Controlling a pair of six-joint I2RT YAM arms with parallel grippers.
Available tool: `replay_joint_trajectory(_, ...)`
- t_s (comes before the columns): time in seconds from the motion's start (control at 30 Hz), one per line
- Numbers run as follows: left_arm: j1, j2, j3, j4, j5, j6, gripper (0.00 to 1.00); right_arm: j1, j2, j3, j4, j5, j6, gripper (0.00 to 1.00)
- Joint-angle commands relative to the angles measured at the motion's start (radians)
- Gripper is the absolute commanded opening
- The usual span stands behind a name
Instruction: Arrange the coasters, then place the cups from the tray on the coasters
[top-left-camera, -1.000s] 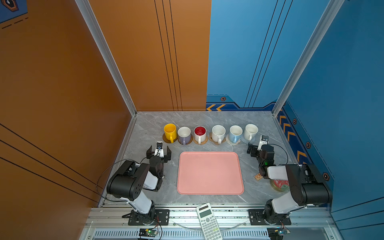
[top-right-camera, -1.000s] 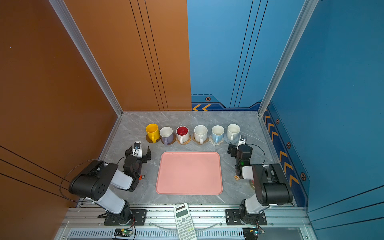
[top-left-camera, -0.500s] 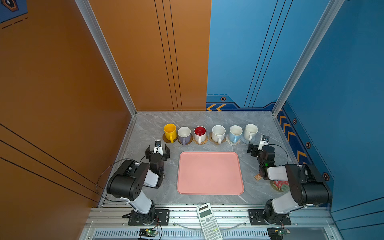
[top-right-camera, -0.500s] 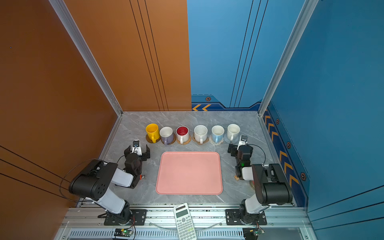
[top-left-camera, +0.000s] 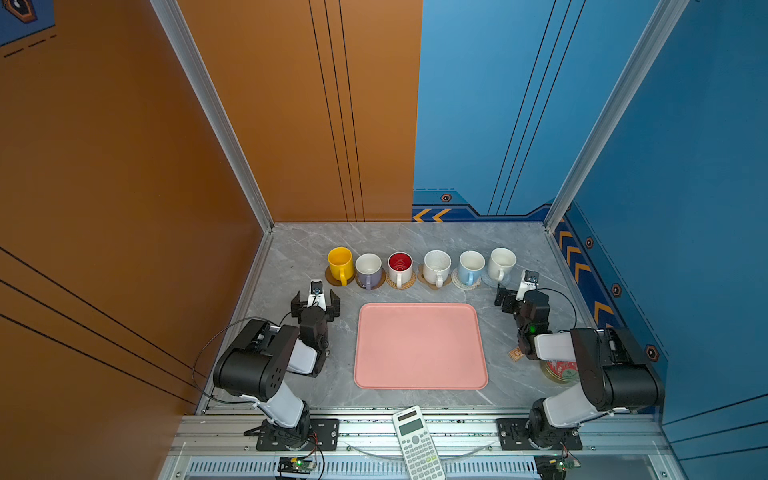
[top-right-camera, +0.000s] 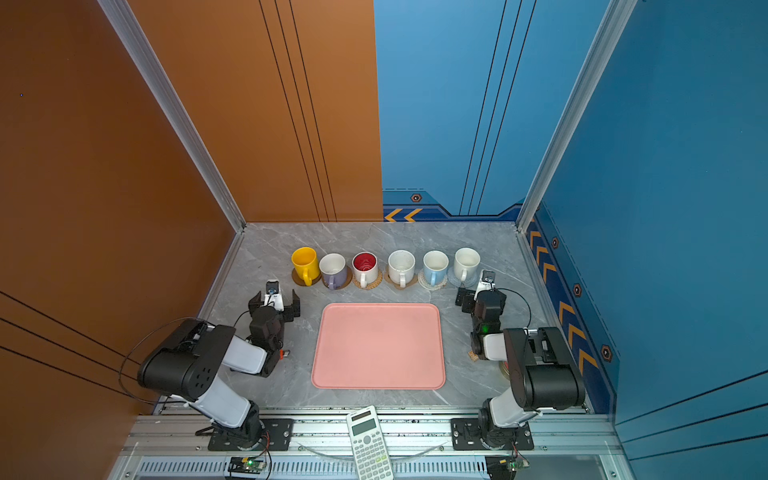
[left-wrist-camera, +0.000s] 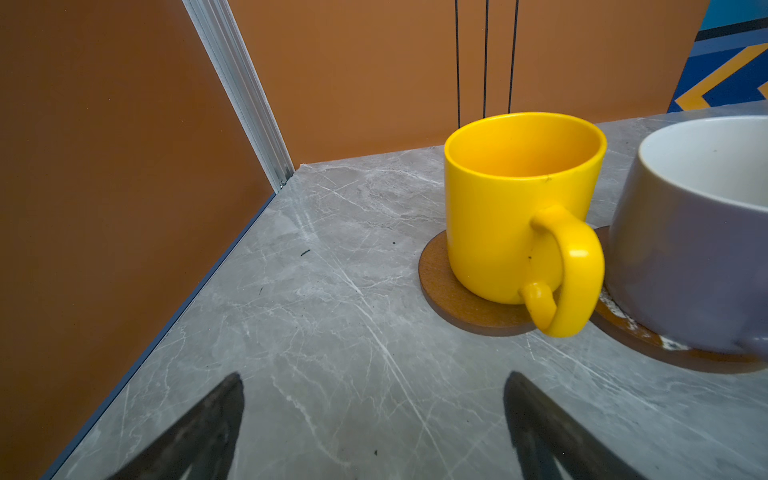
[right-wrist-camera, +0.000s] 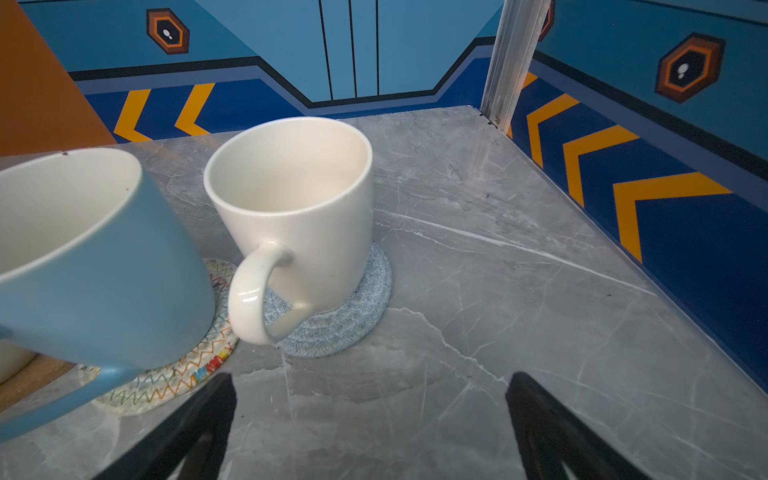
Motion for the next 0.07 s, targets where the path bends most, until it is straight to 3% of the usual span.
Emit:
replay_joint_trajectory(0.0, 0.006, -0.010, 0.016, -0.010, -0.020, -0.012, 0.98, 0.005, 0.005, 0.004, 0.017, 0.019, -0.013, 1.00)
replay_joint_trajectory(0.03, 0.005, -0.010, 0.015, -0.010, -0.020, -0.013, 0.98, 0.005, 0.005, 0.004, 0.017, 0.020, -0.013, 1.00)
